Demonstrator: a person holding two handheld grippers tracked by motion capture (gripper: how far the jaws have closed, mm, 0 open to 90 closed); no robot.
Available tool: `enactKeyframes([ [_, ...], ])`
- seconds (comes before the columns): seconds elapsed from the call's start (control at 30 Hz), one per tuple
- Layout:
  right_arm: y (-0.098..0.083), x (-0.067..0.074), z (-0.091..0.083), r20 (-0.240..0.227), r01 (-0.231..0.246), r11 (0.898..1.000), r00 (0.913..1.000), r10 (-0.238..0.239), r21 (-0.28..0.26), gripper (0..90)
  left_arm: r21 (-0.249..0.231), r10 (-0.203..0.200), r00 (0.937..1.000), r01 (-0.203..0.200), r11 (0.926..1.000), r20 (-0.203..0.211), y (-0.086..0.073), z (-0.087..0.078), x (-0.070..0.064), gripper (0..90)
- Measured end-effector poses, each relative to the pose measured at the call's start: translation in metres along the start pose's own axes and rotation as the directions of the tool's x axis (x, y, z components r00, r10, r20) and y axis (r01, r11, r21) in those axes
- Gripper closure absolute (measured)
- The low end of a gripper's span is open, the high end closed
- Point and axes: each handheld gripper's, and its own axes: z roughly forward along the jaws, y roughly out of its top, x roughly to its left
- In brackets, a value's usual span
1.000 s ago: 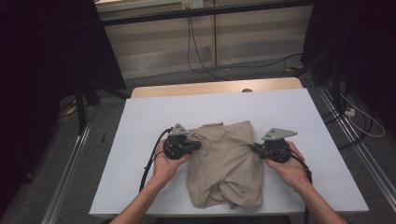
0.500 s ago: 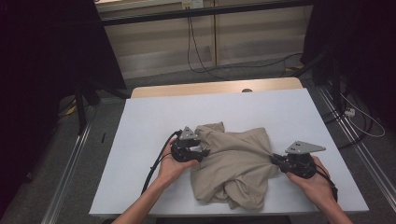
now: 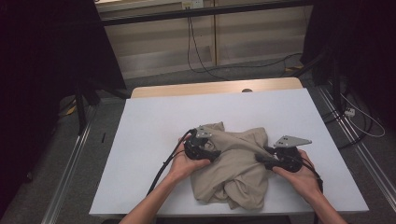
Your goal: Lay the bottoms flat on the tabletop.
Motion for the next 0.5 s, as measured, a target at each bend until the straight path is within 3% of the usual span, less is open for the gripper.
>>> enactKeyframes([
  [0.07,-0.001,0.002,0.002,-0.006,0.006,1.0,1.0,-0.006,0.009,51.9,-0.005,0.025,0.9996,-0.025,0.9997,0.014,0.0,-0.003,-0.004,64.4],
  [0.13,-0.002,0.004,0.006,-0.008,0.009,1.0,0.9999,-0.009,0.023,50.5,0.004,0.01,0.9996,-0.01,0.9999,0.026,0.0,-0.005,-0.005,80.6],
  [0.17,-0.002,0.005,0.007,-0.008,0.012,1.0,0.9999,-0.012,0.027,49.3,0.007,-0.001,0.999,0.001,1.0,0.044,-0.001,-0.006,-0.003,84.6],
  [0.43,-0.001,0.006,0.013,0.048,0.007,0.999,0.9988,-0.009,0.048,31.9,0.06,0.006,0.9903,-0.015,0.9981,0.139,-0.013,-0.027,-0.005,86.9],
  [0.5,-0.003,0.006,0.019,0.025,-0.002,0.996,0.9997,0.0,0.087,30.5,0.053,0.001,0.9892,-0.008,0.9986,0.146,-0.019,-0.033,-0.008,86.9],
])
